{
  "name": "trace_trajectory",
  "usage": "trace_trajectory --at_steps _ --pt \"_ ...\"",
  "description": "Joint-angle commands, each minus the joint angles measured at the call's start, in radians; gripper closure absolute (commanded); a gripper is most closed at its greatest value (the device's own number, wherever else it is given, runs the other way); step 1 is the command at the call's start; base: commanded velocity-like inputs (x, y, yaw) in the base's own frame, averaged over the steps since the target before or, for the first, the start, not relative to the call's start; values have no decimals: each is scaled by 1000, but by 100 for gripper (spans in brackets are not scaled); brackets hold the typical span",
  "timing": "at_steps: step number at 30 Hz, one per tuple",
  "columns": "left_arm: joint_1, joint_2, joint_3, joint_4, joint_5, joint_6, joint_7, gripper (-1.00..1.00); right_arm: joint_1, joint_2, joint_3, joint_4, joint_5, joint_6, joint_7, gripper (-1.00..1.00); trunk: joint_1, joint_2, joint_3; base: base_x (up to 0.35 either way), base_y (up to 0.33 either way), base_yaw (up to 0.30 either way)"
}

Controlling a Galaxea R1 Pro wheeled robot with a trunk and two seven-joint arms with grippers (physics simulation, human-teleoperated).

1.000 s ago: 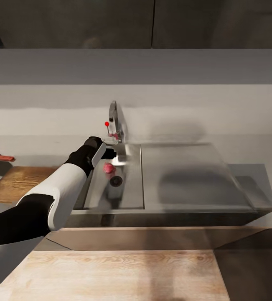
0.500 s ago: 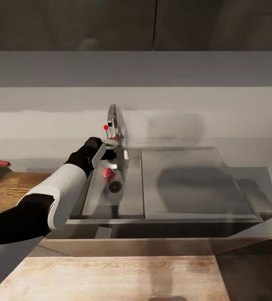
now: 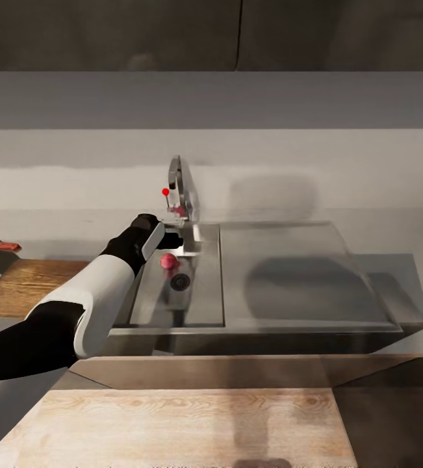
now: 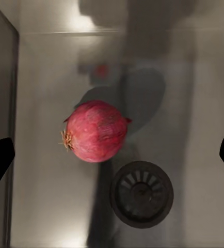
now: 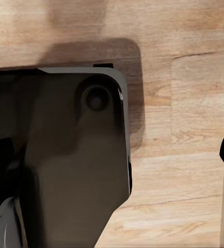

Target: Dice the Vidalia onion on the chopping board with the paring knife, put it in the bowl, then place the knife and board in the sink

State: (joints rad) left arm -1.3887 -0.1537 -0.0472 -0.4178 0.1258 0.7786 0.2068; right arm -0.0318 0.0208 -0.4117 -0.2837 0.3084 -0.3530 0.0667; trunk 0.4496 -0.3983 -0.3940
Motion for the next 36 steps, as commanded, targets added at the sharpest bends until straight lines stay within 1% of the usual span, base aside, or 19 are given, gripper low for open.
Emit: trace_trajectory --at_steps 1,19,36 --pt "0 1 -5 -1 11 4 8 -100 0 1 -9 -1 5 -3 7 -100 0 -2 -2 -13 0 0" --pt "0 2 -5 6 12 4 7 -100 0 1 -9 0 5 -3 7 -100 0 -2 -19 2 0 0" --pt "0 2 -6 14 14 4 6 -100 0 1 -9 -1 5 -3 7 -100 0 -2 -37 95 17 0"
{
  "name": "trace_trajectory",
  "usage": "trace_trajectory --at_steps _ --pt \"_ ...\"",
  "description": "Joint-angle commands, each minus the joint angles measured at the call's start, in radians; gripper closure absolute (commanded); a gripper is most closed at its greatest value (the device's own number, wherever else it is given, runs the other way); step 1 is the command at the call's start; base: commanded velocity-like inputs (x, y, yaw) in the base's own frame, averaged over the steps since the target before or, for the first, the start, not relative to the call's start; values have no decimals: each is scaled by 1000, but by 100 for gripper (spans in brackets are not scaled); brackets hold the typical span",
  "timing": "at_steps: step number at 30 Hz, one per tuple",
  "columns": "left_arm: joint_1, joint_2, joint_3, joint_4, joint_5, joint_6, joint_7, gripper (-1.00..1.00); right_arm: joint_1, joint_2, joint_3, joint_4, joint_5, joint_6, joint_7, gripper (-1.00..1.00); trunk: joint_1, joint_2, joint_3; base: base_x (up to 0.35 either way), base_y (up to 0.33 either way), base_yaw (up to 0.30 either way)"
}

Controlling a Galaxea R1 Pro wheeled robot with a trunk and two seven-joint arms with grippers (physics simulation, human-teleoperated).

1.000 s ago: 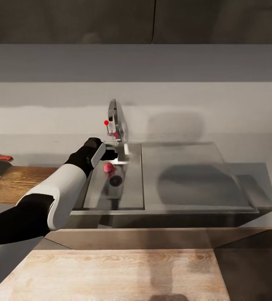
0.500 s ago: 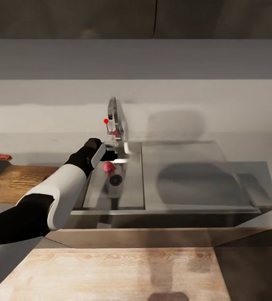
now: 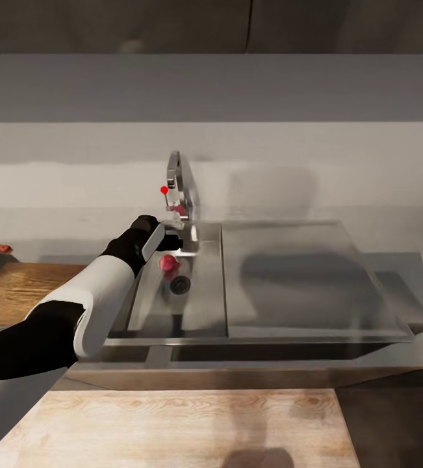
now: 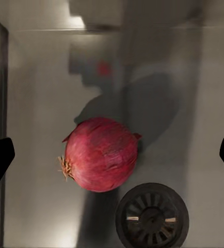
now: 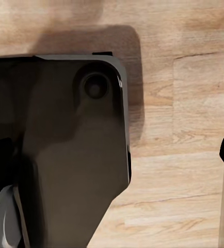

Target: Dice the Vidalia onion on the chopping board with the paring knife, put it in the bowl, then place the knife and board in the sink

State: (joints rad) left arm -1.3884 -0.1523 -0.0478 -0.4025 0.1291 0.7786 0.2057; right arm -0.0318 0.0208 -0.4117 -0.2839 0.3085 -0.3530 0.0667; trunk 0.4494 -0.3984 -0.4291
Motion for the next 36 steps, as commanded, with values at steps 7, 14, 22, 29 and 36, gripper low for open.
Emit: trace_trajectory --at_steps 7,14,22,29,36 --pt "-1 0 -6 9 10 2 8 -100 0 1 -9 0 4 -3 6 -100 1 -2 -9 84 0 0" --pt "-1 0 -5 12 10 2 8 -100 0 1 -9 0 4 -3 7 -100 1 -2 -16 74 0 0" --pt "0 0 -6 13 10 2 7 -100 0 1 -9 0 4 -3 7 -100 1 -2 -25 -178 0 0" --pt "11 0 -6 12 10 2 6 -100 0 1 -9 0 4 -3 7 -100 1 -2 -32 -70 0 0" --pt "12 0 -5 11 10 2 6 -100 0 1 -9 0 4 -3 7 -100 1 -2 -40 -4 0 0"
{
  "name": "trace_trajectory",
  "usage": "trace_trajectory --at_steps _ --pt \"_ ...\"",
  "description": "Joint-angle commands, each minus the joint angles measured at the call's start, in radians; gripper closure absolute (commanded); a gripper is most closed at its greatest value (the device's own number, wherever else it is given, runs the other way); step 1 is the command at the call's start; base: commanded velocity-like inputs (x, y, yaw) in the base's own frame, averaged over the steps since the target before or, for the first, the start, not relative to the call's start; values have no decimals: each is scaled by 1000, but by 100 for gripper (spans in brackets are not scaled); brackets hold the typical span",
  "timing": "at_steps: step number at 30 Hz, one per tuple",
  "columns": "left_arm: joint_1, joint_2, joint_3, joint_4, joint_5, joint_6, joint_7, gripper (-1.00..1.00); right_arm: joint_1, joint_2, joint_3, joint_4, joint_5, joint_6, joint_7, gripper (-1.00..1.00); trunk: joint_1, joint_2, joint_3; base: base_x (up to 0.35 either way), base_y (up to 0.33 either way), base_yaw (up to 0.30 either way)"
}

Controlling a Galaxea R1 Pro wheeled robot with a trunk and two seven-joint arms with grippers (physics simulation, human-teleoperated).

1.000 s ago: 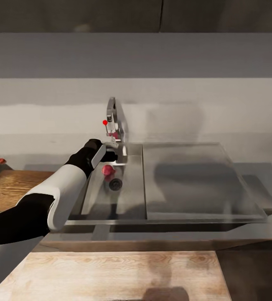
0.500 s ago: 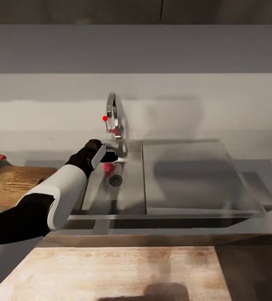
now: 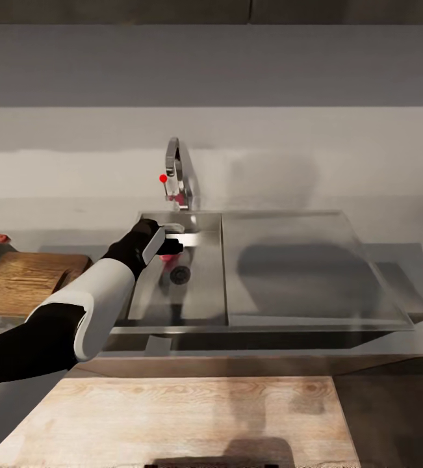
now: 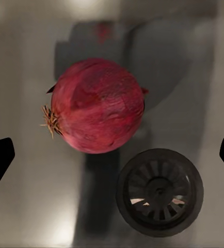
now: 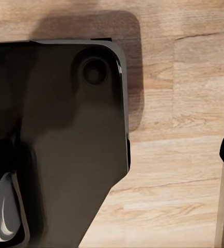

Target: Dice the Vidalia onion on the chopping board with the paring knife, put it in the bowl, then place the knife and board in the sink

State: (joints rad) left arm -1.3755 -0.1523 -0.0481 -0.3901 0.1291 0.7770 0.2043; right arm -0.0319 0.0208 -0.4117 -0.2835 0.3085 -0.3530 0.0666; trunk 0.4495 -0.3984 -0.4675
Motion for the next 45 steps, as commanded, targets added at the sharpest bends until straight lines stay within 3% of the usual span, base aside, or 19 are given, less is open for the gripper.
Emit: trace_trajectory --at_steps 1,45 --pt "-1 0 -5 -1 10 4 7 -100 0 1 -9 -1 4 -3 7 -100 0 -2 -3 0 0 0" --pt "0 0 -6 -7 10 4 7 -100 0 1 -9 0 4 -3 7 -100 0 -2 -51 26 10 0"
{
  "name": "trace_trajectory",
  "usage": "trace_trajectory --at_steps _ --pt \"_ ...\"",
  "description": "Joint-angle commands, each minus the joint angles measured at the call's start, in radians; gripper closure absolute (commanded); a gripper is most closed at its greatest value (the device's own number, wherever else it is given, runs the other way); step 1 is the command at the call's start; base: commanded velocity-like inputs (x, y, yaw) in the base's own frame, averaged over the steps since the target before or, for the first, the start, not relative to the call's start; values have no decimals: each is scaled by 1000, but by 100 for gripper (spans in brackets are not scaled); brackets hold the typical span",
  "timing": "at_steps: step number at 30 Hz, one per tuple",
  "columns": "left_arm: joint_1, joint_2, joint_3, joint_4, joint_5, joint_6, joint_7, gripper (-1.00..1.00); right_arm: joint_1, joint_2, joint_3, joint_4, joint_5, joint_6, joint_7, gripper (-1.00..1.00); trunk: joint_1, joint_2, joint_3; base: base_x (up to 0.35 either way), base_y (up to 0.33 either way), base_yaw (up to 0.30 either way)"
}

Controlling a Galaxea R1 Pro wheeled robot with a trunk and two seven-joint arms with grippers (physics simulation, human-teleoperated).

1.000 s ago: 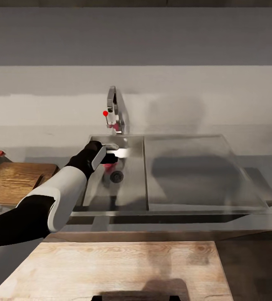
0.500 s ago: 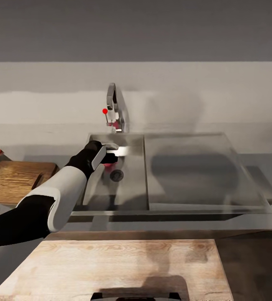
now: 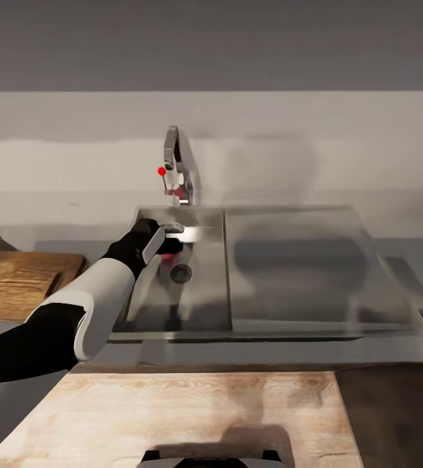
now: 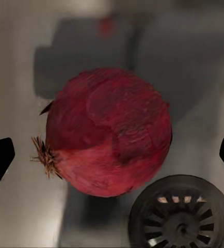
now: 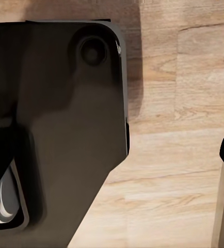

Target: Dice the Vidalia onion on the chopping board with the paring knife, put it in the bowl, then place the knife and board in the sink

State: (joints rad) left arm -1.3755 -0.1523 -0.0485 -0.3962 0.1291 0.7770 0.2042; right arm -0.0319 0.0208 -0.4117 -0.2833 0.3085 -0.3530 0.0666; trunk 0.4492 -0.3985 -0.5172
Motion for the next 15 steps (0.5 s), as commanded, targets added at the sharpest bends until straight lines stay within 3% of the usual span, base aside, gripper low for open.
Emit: trace_trajectory --at_steps 1,15 --pt "0 0 -5 -1 10 4 8 -100 0 1 -9 -1 4 -3 7 -100 1 -2 -2 212 0 0" --pt "0 1 -5 0 9 4 9 -100 0 1 -9 -1 4 -3 7 -100 1 -2 -7 27 0 0"
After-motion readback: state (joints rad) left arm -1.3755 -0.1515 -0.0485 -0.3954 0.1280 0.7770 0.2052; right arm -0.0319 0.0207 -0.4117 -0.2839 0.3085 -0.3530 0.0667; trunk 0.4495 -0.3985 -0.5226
